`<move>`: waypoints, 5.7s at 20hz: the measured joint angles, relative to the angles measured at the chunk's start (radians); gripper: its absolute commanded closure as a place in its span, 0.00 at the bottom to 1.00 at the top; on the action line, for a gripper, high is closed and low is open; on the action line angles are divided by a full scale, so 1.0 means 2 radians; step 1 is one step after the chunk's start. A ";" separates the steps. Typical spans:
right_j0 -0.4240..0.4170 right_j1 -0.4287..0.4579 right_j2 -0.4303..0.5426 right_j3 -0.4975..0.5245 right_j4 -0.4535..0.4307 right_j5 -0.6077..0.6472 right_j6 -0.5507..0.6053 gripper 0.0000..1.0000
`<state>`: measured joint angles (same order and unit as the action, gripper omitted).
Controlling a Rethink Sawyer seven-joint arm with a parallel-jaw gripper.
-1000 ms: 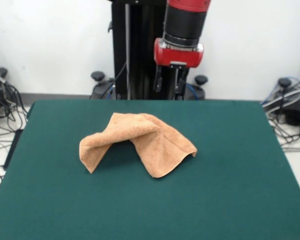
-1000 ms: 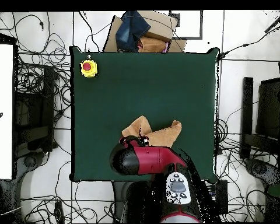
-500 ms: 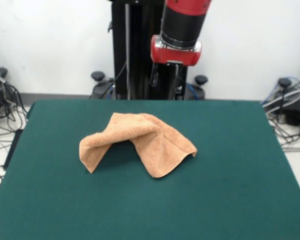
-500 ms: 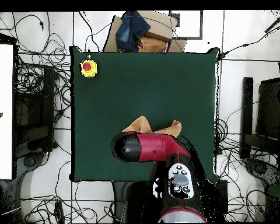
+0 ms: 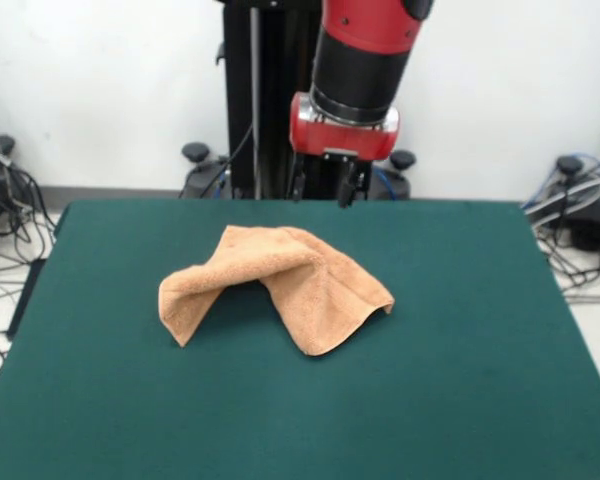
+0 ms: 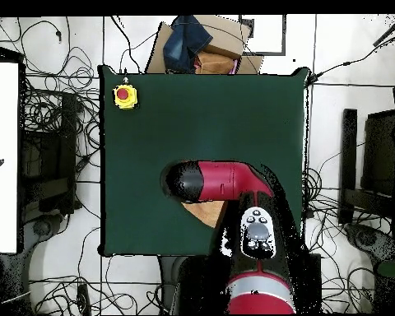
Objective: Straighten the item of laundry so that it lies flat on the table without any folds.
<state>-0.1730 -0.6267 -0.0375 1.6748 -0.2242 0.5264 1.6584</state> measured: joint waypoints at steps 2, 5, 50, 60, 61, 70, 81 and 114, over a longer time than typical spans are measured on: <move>0.000 0.008 0.000 -0.016 0.001 0.000 0.000 0.00; 0.000 0.017 0.000 -0.030 0.001 0.000 0.000 0.00; 0.002 0.117 -0.003 -0.024 0.002 -0.222 0.000 0.00; 0.001 0.133 -0.007 -0.024 0.002 -0.245 0.000 0.00; 0.002 0.134 -0.007 -0.024 0.002 -0.246 0.000 0.00; 0.002 0.153 -0.009 -0.024 0.002 -0.269 0.000 0.00; 0.000 0.187 -0.018 -0.024 0.002 -0.330 0.000 0.00; 0.016 0.239 -0.049 -0.024 0.005 -0.353 0.000 0.00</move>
<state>-0.1408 -0.1486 -0.1358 1.6273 -0.2144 -0.1795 1.6584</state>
